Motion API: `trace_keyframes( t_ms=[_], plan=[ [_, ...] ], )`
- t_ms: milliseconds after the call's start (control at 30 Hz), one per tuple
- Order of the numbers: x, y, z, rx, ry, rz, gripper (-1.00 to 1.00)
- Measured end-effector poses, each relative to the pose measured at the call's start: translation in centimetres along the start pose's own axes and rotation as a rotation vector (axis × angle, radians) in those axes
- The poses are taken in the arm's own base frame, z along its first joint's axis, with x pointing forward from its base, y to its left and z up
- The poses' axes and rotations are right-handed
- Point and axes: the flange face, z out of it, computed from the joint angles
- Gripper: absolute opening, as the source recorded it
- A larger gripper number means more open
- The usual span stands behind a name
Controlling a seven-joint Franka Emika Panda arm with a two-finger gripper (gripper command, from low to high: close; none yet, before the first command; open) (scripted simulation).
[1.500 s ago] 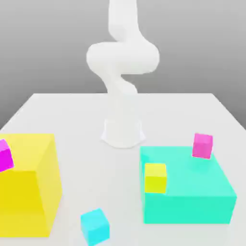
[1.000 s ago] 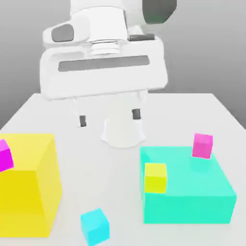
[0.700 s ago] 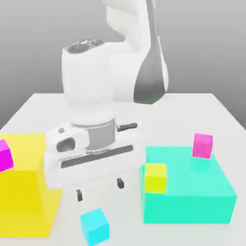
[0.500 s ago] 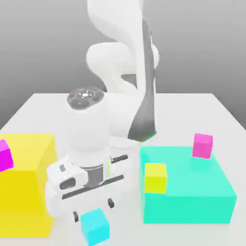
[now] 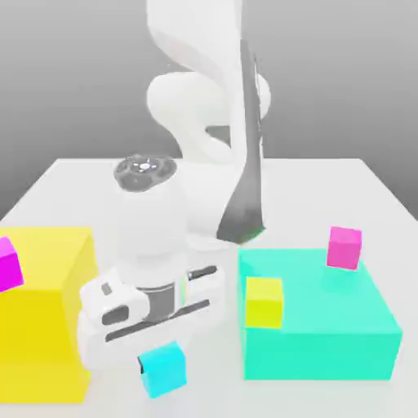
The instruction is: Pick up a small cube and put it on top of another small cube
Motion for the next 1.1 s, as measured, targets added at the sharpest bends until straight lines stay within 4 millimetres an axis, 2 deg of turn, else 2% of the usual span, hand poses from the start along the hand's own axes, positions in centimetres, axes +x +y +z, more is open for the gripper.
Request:
trace_keyframes(
  t_ms=[67,167,267,333,433,533,633,667,800,967,1000,1100],
  plan=[
    [0.0,-4.3,-1.5,0.012,0.007,-0.112,-1.0],
    [-2.5,-11.1,-4.7,0.042,0.007,-0.296,-1.0],
    [-7.0,-17.9,-8.1,0.059,0.008,-0.507,-1.0],
    [-10.9,-22.0,-10.3,0.06,0.013,-0.656,-1.0],
    [-14.9,-24.3,-13.5,0.045,0.029,-0.798,-1.0],
    [-20.1,-26.6,-16.3,0.012,0.055,-0.963,-1.0],
    [-25.0,-27.3,-18.2,-0.022,0.074,-1.098,-1.0],
    [-26.2,-26.8,-18.3,-0.022,0.067,-1.119,-1.0],
    [-29.1,-23.6,-16.8,0.02,0.003,-1.137,-1.0],
    [-29.6,-23.1,-11.3,0.029,-0.009,-1.139,-1.0],
    [-29.7,-23.1,-10.6,0.029,-0.009,-1.139,1.0],
    [-29.7,-23.1,-10.6,0.029,-0.009,-1.139,1.0]
  ],
)
